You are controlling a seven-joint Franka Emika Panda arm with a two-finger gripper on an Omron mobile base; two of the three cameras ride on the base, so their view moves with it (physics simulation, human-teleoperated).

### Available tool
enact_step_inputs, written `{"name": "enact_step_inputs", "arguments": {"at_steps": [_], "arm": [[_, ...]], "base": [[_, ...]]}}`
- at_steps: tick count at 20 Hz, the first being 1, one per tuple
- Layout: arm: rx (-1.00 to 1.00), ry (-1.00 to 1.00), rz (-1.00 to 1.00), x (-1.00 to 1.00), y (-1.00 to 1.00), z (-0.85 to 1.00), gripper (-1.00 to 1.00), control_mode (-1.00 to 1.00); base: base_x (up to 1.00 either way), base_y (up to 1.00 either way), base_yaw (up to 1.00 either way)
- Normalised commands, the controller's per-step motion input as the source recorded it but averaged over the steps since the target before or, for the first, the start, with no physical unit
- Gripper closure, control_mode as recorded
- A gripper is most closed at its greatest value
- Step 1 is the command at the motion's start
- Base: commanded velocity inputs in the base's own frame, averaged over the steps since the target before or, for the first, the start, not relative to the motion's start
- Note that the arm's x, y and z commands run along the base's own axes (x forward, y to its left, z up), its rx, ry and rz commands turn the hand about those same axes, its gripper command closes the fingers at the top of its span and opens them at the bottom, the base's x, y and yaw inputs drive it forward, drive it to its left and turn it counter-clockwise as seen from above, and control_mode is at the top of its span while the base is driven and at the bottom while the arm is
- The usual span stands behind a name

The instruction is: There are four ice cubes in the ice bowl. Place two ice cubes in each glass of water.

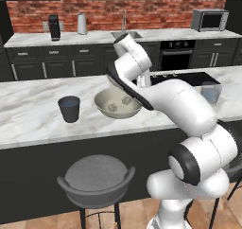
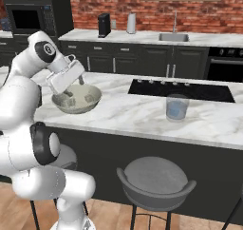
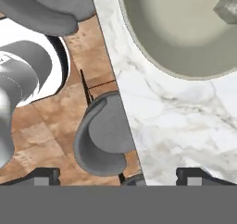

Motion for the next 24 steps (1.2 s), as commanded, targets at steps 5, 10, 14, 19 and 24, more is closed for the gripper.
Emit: {"name": "enact_step_inputs", "arguments": {"at_steps": [5,10,14,19,24], "arm": [[0.06,0.02,0.19,0.77,0.81,0.02,-1.00,-1.00],[0.09,0.00,-0.33,0.32,0.24,-0.51,-1.00,-1.00],[0.13,0.00,-0.38,0.30,0.03,-0.52,-1.00,-1.00],[0.11,0.00,-0.26,0.29,-0.10,-0.26,-1.00,-1.00],[0.21,-0.12,-0.09,0.42,-0.36,-0.24,-1.00,-1.00]], "base": [[0.00,0.00,0.00],[0.00,0.00,0.00],[0.00,0.00,0.00],[0.00,0.00,0.00],[0.00,0.00,0.00]]}}
